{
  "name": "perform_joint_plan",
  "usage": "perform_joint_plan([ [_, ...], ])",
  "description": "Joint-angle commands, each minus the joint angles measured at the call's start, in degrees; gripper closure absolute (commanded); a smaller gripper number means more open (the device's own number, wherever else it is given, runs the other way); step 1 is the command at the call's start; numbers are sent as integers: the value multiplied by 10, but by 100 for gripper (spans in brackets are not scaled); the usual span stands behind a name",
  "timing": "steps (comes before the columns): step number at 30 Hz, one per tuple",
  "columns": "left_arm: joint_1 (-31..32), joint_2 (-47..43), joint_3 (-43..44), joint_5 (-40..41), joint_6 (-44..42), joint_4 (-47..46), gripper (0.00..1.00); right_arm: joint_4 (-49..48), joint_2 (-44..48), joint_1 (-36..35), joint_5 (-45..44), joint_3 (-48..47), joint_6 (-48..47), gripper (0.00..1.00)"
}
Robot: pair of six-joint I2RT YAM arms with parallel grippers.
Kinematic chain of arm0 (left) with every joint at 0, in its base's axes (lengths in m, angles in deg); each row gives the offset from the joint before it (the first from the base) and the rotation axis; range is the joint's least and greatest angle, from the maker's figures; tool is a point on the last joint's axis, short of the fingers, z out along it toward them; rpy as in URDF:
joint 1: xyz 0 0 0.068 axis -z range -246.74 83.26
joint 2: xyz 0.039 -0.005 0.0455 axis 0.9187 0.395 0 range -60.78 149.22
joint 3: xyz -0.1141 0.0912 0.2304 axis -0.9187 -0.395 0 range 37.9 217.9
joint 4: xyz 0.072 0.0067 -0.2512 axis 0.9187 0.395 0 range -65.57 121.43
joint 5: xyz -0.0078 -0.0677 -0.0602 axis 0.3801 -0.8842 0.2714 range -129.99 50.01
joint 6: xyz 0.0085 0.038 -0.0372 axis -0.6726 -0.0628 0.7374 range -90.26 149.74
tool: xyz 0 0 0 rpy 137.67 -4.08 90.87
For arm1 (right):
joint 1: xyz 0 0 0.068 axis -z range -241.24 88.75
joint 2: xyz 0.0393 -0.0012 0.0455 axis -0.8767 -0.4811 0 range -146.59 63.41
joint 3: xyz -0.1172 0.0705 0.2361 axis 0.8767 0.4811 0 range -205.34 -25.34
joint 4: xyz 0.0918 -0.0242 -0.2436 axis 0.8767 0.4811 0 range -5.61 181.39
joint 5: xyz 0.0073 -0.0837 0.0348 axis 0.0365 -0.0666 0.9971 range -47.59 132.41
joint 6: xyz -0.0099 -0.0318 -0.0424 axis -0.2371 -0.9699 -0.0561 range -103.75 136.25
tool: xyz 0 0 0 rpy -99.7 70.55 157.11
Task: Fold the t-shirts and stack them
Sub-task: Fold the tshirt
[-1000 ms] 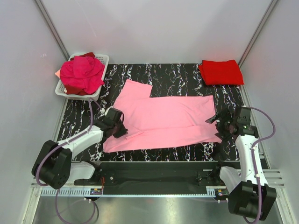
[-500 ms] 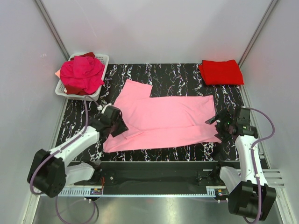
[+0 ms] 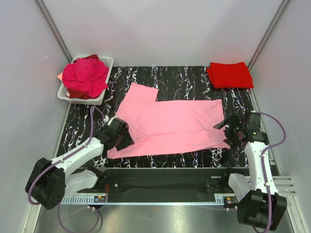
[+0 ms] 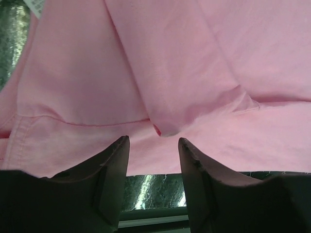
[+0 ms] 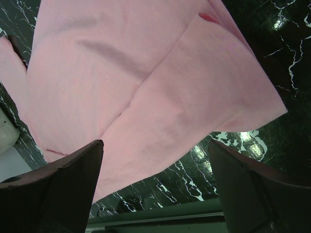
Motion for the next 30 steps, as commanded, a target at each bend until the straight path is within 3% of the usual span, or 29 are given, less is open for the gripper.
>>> perform_joint_plan([
  [1,9,11,-1,-8,11,-56,50,-11,7,-2,11,-3,-4,4],
  [8,13,51,8,-1,8,-79,54,-14,1,-3,11,-1,-5,4],
  [11,14,61,12,-1,8,-84,70,-16,1,-2,10,-1,-7,4],
  [12,14,62,18,3,7,-81,81,-17,0,-2,11,-1,-6,4],
  [16,14,70,61,29,-10,-40,90,-21,-4,-2,11,0,-8,4],
  [21,13,127,162,50,-57,-5,88,-28,-16,-2,13,-5,-8,4],
  [27,3,279,298,32,-143,14,72,-26,-31,-2,12,-25,-14,4],
  [30,3,327,377,50,-177,54,71,-24,-34,-2,12,-33,-17,4],
])
